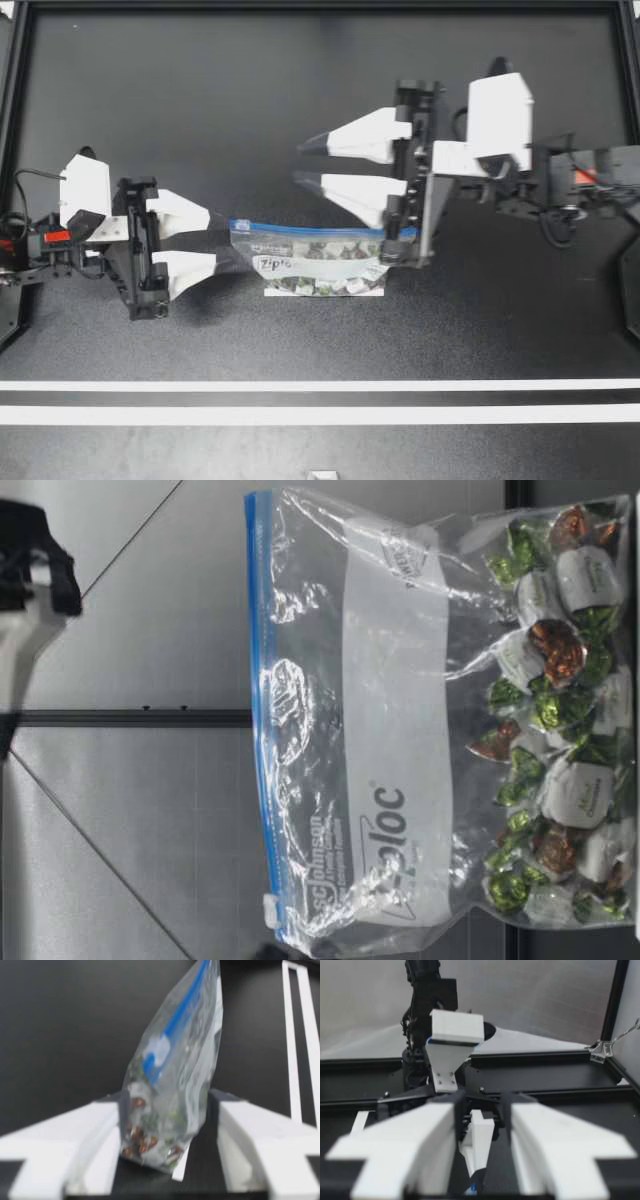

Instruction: Slide open the ziploc bag.

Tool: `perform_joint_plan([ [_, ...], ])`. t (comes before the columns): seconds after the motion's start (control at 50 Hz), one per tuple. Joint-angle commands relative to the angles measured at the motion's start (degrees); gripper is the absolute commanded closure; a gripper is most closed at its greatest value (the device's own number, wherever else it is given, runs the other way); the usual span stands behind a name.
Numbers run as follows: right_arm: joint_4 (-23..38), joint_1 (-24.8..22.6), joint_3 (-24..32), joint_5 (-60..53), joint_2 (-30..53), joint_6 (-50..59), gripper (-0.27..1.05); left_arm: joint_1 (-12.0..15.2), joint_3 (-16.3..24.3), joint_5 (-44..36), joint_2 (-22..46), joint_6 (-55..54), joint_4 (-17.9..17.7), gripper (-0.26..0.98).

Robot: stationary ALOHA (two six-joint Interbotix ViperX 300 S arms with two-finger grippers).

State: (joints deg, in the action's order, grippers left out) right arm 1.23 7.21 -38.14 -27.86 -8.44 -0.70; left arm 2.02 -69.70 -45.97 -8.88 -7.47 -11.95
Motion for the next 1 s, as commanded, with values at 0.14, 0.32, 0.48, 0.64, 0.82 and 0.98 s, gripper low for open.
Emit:
perform_joint_plan([
  [0.14,0.62,0.44,5.19,3.16,4.83,0.09,0.32,-0.35,1.32,-1.67,-0.26,-0.26,0.35,0.23],
  [0.32,0.88,0.26,7.73,6.94,7.03,0.09,0.32,-0.44,1.76,-1.76,0.09,-0.26,0.62,0.28],
  [0.48,0.97,0.26,8.35,7.65,7.65,0.09,0.33,-0.44,2.02,-1.67,0.53,-0.26,0.97,0.5],
  [0.64,0.88,0.0,8.35,8.35,8.17,0.09,0.32,-0.44,1.93,-2.02,0.35,-0.18,1.23,0.71],
  [0.82,2.37,-1.67,9.4,10.72,10.99,0.09,0.32,-0.44,1.93,-1.93,0.18,0.44,2.72,0.86],
  [0.98,5.19,-3.16,12.48,16.26,13.89,0.0,0.32,-0.44,2.02,-1.67,0.18,1.05,2.99,0.87],
])
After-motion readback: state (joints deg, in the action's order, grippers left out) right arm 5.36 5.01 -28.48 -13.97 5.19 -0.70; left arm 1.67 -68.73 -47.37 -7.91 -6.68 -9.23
